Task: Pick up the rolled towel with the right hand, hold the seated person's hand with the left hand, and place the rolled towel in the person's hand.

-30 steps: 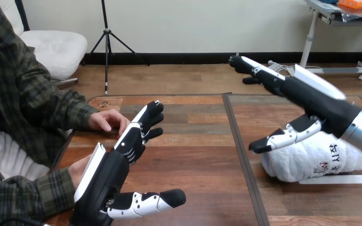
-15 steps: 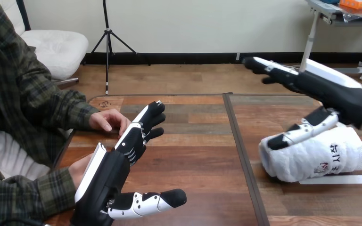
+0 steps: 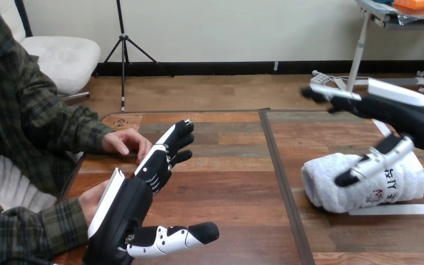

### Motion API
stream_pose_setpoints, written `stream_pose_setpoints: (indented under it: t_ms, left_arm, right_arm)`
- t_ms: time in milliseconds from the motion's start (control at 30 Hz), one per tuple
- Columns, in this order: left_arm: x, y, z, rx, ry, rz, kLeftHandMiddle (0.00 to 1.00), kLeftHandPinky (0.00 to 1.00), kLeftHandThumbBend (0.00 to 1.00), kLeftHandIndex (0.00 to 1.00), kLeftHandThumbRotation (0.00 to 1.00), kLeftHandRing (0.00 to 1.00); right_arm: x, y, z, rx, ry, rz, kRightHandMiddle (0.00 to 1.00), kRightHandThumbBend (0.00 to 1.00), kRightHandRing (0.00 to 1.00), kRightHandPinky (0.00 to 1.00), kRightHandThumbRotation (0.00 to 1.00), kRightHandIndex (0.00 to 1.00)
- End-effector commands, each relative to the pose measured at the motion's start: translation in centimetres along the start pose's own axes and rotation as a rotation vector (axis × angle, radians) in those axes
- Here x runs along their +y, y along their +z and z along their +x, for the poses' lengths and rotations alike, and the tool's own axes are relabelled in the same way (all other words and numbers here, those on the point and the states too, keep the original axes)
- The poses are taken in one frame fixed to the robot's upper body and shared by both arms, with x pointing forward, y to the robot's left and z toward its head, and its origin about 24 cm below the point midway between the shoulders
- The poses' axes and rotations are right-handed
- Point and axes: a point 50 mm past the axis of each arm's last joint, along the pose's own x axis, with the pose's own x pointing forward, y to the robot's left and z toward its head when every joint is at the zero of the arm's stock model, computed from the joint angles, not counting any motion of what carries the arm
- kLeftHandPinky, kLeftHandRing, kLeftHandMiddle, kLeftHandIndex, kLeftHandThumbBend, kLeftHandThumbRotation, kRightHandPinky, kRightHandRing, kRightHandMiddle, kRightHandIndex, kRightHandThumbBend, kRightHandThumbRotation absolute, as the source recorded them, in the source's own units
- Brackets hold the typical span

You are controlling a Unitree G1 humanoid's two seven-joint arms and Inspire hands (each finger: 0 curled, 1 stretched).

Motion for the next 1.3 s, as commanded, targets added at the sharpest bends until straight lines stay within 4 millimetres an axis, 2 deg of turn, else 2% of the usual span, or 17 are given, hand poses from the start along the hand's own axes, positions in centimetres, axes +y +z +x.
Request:
stream_pose_setpoints:
  t_ms: [0,267,333,467,733,967,1267]
  left_arm:
    - [0.1,0.8,0.8,-0.060,0.010,0.006,0.94,0.87,1.00,0.92,0.42,0.92]
    - [0.0,0.9,0.5,-0.055,0.014,0.001,0.94,0.87,1.00,0.91,0.41,0.92]
    - [0.0,0.9,0.5,-0.056,0.013,0.000,0.94,0.87,1.00,0.91,0.40,0.92]
    - [-0.1,1.0,0.5,-0.054,0.013,-0.006,0.93,0.87,1.00,0.91,0.40,0.92]
    - [-0.1,1.2,0.6,-0.059,0.008,0.001,0.94,0.88,1.00,0.91,0.39,0.93]
    - [-0.2,1.0,0.8,-0.055,0.008,-0.017,0.93,0.88,1.00,0.91,0.37,0.93]
    - [-0.3,1.0,0.9,-0.053,-0.004,-0.022,0.93,0.88,1.00,0.90,0.36,0.92]
  right_arm:
    - [-2.4,1.0,-0.8,0.067,0.038,-0.092,1.00,1.00,1.00,0.99,0.36,1.00]
    - [-2.9,0.4,-1.8,0.177,0.103,-0.149,1.00,1.00,1.00,0.99,0.25,1.00]
    - [-3.0,0.2,-2.0,0.187,0.108,-0.152,1.00,1.00,1.00,0.99,0.18,1.00]
    - [-3.0,-0.4,-2.4,0.232,0.124,-0.156,1.00,1.00,1.00,0.98,0.15,1.00]
    - [-3.0,-1.3,-2.3,0.305,0.173,-0.201,1.00,1.00,1.00,0.97,0.20,1.00]
    - [-2.4,-2.1,-1.4,0.319,0.181,-0.188,1.00,1.00,1.00,0.96,0.18,1.00]
    - [-1.0,-3.7,0.2,0.321,0.219,-0.096,1.00,1.00,1.00,0.98,0.23,1.00]
